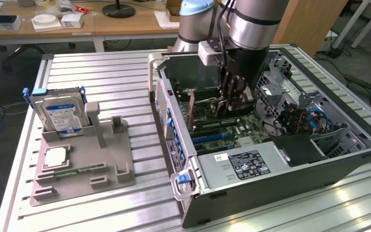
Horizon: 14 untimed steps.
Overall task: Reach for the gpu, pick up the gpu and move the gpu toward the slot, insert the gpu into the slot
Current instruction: 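Insert the gpu into the slot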
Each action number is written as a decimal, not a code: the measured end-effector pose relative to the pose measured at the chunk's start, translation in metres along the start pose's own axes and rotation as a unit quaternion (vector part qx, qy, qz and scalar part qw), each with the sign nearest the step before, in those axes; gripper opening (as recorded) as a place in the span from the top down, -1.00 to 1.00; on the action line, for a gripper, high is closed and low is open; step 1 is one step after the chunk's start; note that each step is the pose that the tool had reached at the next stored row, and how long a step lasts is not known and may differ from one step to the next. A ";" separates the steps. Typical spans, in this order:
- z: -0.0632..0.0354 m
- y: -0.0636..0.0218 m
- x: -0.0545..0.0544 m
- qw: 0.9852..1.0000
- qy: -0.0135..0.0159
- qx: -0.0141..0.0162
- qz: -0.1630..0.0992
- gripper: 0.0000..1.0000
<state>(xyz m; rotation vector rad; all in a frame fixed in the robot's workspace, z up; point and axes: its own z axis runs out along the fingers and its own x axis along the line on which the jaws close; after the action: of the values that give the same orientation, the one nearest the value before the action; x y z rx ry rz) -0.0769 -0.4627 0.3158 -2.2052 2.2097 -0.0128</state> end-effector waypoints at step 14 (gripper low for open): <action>0.0159 0.0011 0.000 1.000 0.000 0.000 0.000 0.47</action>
<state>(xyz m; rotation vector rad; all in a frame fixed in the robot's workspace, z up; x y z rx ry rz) -0.0777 -0.4628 0.2999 -2.2048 2.2098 -0.0122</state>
